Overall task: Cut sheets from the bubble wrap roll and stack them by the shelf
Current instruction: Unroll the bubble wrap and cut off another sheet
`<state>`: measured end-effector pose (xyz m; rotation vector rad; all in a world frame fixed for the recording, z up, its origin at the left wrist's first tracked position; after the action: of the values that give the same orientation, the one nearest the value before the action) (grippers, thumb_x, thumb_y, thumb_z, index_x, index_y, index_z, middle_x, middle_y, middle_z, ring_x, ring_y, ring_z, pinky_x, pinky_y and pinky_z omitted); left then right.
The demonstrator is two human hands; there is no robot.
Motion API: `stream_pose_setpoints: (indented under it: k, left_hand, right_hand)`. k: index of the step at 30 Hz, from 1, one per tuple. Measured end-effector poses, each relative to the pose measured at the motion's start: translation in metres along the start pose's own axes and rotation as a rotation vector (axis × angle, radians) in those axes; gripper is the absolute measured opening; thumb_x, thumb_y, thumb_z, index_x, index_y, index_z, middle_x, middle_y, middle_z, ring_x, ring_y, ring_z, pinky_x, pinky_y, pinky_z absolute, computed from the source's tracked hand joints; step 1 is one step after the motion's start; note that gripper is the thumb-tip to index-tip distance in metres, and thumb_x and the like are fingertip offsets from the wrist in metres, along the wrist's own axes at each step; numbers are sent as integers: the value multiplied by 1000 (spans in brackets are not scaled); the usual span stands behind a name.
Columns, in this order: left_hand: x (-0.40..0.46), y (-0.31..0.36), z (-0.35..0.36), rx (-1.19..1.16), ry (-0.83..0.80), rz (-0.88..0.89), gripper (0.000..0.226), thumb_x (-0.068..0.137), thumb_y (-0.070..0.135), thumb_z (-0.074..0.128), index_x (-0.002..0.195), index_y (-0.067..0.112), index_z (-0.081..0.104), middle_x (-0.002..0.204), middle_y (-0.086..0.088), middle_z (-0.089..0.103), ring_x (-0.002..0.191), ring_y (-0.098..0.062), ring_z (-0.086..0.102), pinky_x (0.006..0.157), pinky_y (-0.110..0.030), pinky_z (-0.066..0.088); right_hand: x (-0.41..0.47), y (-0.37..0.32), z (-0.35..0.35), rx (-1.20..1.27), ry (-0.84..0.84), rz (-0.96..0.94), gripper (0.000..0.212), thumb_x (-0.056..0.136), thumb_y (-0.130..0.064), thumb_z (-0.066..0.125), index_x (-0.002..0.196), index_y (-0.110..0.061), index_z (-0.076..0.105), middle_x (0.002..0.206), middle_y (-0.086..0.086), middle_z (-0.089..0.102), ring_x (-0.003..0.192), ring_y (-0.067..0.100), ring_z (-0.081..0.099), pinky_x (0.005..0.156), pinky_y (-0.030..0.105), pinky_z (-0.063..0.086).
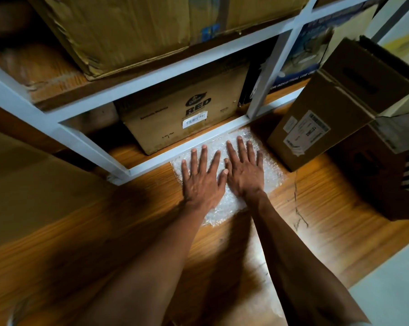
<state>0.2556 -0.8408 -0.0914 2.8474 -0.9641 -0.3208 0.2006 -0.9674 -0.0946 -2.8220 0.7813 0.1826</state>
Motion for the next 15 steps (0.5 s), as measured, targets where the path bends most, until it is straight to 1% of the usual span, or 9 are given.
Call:
stream_pose_setpoints:
  k: [2, 3, 5, 6, 7, 9, 11, 13, 15]
  left_hand:
    - [0, 0, -4, -13, -23, -2, 71, 98, 72, -4, 160, 39, -17, 169, -2, -26, 154, -32, -25, 122, -62, -2]
    - [-1, 2, -9, -14, -15, 2, 72, 98, 72, -2, 160, 38, -17, 169, -2, -26, 155, -32, -24, 122, -62, -2]
    - [-8, 9, -25, -5, 40, 27, 75, 99, 71, 4, 162, 35, -14, 169, -4, -23, 156, -32, -21, 123, -61, -3]
    - [-13, 13, -31, -8, 67, 41, 76, 99, 71, 8, 163, 34, -12, 170, -4, -22, 156, -32, -20, 124, -60, -3]
    - [-18, 16, -34, -15, 86, 48, 77, 99, 71, 12, 163, 34, -9, 170, -5, -21, 156, -32, -19, 124, -60, -3]
    - [-26, 19, -28, -13, 71, 55, 80, 97, 74, 14, 164, 35, -7, 170, -5, -23, 156, -32, -22, 124, -61, -4]
    - [-29, 17, -12, 13, 4, 53, 83, 95, 78, 10, 163, 36, -10, 167, -6, -29, 153, -33, -28, 122, -63, -6]
    - [-29, 14, 0, 46, -38, 49, 85, 93, 81, 9, 162, 36, -13, 166, -6, -34, 152, -34, -32, 120, -65, -7]
    - [-28, 13, 5, 65, -47, 52, 87, 92, 82, 8, 161, 36, -15, 165, -7, -35, 151, -34, -32, 120, -65, -6]
  right_hand:
    - [0, -1, -3, 36, -12, -16, 62, 110, -54, 6, 166, -34, -10, 174, 1, -18, 160, 27, -18, 129, 59, -1]
    - [0, 0, -8, 70, 6, -14, 62, 110, -53, 6, 167, -33, -6, 175, 2, -12, 161, 27, -12, 129, 58, 1]
    - [-1, 4, -25, 106, 105, 7, 63, 110, -52, 7, 168, -30, 5, 176, 5, 3, 162, 28, 1, 130, 57, 5]
    - [-2, 9, -30, 99, 141, 29, 63, 109, -53, 9, 168, -30, 9, 176, 6, 8, 162, 29, 4, 130, 56, 5]
    - [-2, 15, -31, 87, 145, 57, 63, 109, -55, 11, 168, -32, 9, 176, 6, 9, 162, 30, 4, 130, 56, 3]
    - [-4, 26, -22, 61, 90, 119, 67, 108, -63, 13, 167, -36, 0, 176, 4, 2, 162, 32, -2, 129, 57, -2]
    - [-9, 34, -10, 46, 26, 173, 71, 104, -70, 10, 166, -40, -8, 176, 5, -7, 161, 36, -6, 128, 59, -4]
    - [-12, 37, -4, 55, 0, 197, 73, 102, -73, 6, 165, -41, -10, 176, 7, -9, 161, 38, -7, 128, 60, -3]
    - [-13, 35, -5, 52, 3, 197, 72, 102, -73, 5, 165, -41, -11, 175, 7, -9, 160, 39, -8, 128, 61, -3]
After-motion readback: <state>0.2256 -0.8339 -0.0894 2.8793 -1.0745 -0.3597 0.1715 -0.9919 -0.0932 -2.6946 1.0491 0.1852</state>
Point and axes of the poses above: each hand's wrist, its own x-axis towards the middle knuckle, its own z-axis out of the palm, y = z × x, the point moved 10 cm from there along x, towards the middle knuckle
